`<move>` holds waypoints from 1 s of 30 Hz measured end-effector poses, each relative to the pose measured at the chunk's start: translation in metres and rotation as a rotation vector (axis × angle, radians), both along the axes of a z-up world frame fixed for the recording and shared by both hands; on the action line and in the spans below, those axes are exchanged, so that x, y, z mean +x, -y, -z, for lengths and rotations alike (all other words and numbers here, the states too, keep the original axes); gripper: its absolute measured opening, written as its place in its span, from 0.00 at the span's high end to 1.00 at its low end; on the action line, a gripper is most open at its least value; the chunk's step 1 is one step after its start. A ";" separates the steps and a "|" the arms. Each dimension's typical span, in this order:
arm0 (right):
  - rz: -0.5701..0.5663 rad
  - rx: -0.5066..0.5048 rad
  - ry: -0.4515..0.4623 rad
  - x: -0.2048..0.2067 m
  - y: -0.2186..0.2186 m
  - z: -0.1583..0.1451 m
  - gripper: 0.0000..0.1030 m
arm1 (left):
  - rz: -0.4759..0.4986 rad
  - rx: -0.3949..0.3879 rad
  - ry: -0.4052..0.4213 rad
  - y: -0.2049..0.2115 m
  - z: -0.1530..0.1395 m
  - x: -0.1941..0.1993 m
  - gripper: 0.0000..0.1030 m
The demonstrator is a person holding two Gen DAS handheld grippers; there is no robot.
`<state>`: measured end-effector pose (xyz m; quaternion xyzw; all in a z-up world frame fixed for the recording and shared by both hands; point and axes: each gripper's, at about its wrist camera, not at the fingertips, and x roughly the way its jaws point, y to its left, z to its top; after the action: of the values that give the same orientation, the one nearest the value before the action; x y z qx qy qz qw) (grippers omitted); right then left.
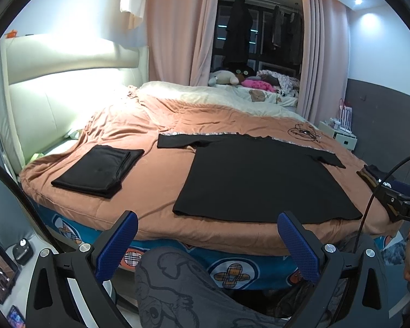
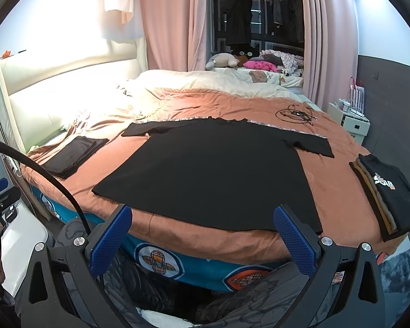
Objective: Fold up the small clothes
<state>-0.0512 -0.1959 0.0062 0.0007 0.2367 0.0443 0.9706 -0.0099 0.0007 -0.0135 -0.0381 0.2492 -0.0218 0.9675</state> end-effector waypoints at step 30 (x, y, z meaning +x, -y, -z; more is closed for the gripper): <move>-0.047 0.081 -0.061 0.080 0.016 0.002 0.00 | -0.015 -0.026 -0.010 -0.011 0.015 0.073 0.00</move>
<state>0.0288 -0.2119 0.0040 0.0358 0.2640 0.0764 0.9608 0.0627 0.0112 -0.0288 -0.0528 0.2535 -0.0178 0.9657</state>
